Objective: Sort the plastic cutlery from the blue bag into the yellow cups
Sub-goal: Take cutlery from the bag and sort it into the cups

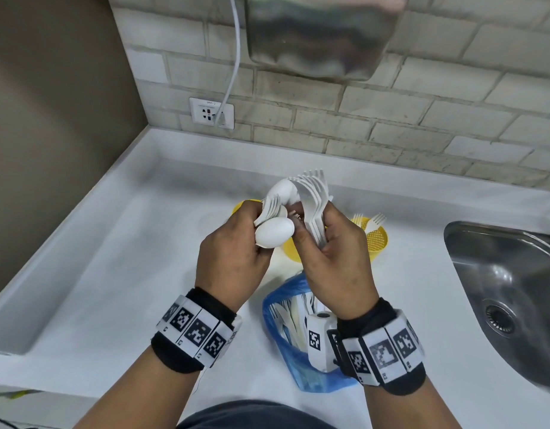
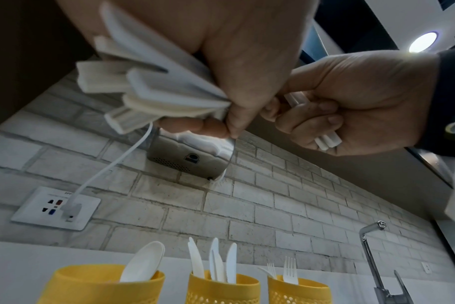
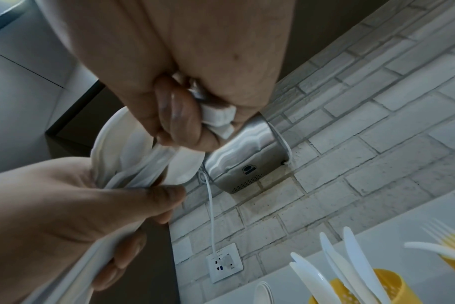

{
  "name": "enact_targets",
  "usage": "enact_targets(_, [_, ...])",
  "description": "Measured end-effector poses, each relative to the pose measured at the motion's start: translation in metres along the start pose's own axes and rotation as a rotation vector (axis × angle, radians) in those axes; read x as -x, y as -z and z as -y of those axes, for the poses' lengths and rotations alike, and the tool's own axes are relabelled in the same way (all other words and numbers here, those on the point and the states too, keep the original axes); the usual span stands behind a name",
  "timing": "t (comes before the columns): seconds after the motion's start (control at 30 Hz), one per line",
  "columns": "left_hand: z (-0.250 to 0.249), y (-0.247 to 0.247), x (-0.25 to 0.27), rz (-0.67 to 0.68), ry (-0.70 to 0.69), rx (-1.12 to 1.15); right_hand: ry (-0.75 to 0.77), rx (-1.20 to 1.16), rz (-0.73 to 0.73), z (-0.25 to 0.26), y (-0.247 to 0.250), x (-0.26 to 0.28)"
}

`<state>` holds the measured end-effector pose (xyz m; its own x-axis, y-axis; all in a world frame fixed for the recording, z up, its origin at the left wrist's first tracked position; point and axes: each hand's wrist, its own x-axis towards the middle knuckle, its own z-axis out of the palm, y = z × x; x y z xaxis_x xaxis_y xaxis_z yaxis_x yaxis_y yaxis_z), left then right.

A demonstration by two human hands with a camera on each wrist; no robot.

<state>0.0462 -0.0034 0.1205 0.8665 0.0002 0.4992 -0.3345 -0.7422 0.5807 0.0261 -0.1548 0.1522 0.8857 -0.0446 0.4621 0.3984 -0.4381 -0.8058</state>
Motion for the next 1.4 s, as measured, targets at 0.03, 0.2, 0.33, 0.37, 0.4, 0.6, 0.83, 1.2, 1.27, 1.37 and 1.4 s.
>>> enact_targets(0.03, [0.0, 0.001, 0.0, -0.002, 0.007, -0.006, 0.003, 0.015, -0.02, -0.001, 0.0, 0.0])
enact_targets(0.2, [0.002, 0.001, 0.0, 0.009, 0.028, -0.006, -0.026, 0.0, -0.191, 0.001, 0.001, 0.0])
enact_targets(0.33, [0.007, 0.0, 0.0, 0.032, 0.037, 0.01, -0.078, -0.118, -0.276, 0.002, 0.008, -0.005])
enact_targets(0.37, [0.006, 0.0, 0.0, 0.038, 0.038, 0.02, -0.107, -0.176, -0.261, 0.003, 0.007, -0.006])
enact_targets(0.4, [0.005, 0.0, 0.0, 0.043, 0.039, 0.032, -0.146, -0.247, -0.241, 0.003, 0.006, -0.005])
enact_targets(0.6, [0.0, 0.0, -0.001, 0.051, 0.037, 0.08, -0.349, -0.628, -0.101, 0.004, -0.009, 0.001])
enact_targets(0.83, [-0.004, 0.0, 0.002, 0.07, 0.041, 0.099, -0.531, -1.017, -0.043, 0.012, -0.015, 0.002])
enact_targets(1.2, [-0.012, 0.005, -0.001, 0.026, 0.15, 0.25, -0.545, -1.019, -0.184, 0.006, -0.018, 0.002])
enact_targets(1.27, [-0.013, 0.003, 0.0, 0.041, 0.148, 0.25, -0.533, -0.927, -0.123, 0.003, -0.02, 0.001])
enact_targets(1.37, [-0.015, 0.0, 0.002, 0.065, 0.11, 0.214, -0.488, -0.842, -0.124, 0.003, -0.024, 0.001])
enact_targets(1.4, [-0.016, 0.0, 0.003, 0.072, 0.098, 0.205, -0.478, -0.833, -0.138, 0.003, -0.024, 0.0])
